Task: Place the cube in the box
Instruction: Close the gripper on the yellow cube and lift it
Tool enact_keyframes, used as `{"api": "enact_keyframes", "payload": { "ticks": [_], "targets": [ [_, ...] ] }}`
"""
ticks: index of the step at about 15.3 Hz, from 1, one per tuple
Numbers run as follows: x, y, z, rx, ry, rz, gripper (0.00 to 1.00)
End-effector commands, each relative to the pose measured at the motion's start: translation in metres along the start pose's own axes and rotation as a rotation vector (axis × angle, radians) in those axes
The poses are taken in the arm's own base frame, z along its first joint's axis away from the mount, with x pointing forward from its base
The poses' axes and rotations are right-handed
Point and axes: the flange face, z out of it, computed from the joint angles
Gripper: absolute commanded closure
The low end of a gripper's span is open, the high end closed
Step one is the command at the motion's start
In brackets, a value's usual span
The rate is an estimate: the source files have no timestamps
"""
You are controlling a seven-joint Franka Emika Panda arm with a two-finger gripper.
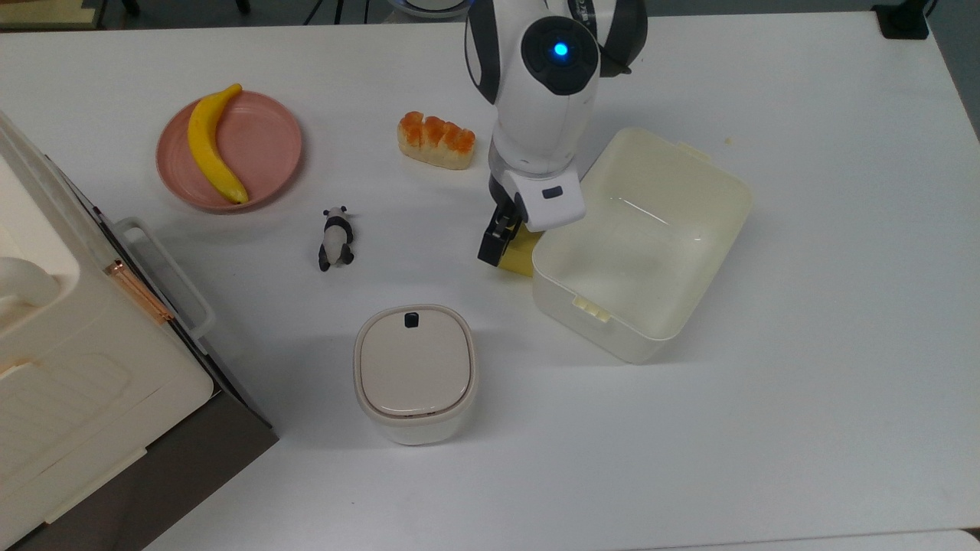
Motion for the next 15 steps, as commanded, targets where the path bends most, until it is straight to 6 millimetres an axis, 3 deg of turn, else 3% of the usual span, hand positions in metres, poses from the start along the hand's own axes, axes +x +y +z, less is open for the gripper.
{"api": "enact_keyframes", "payload": {
  "ticks": [1,3,4,7,9,12,13,15],
  "targets": [
    [0.006,-0.010,0.006,-0.018,-0.008,-0.034,0.00],
    [0.007,-0.010,0.008,-0.016,-0.010,-0.035,0.30],
    [0.006,-0.009,0.006,-0.017,-0.010,-0.033,0.39],
    [-0.006,-0.009,-0.008,-0.005,-0.014,-0.034,0.42],
    [-0.030,-0.002,-0.027,0.022,-0.025,-0.060,0.42],
    [-0.088,0.015,-0.075,0.089,-0.018,-0.094,0.40],
    [-0.100,0.022,-0.092,0.114,0.012,-0.098,0.39],
    [-0.104,0.030,-0.127,0.129,0.080,-0.069,0.38]
  ]
}}
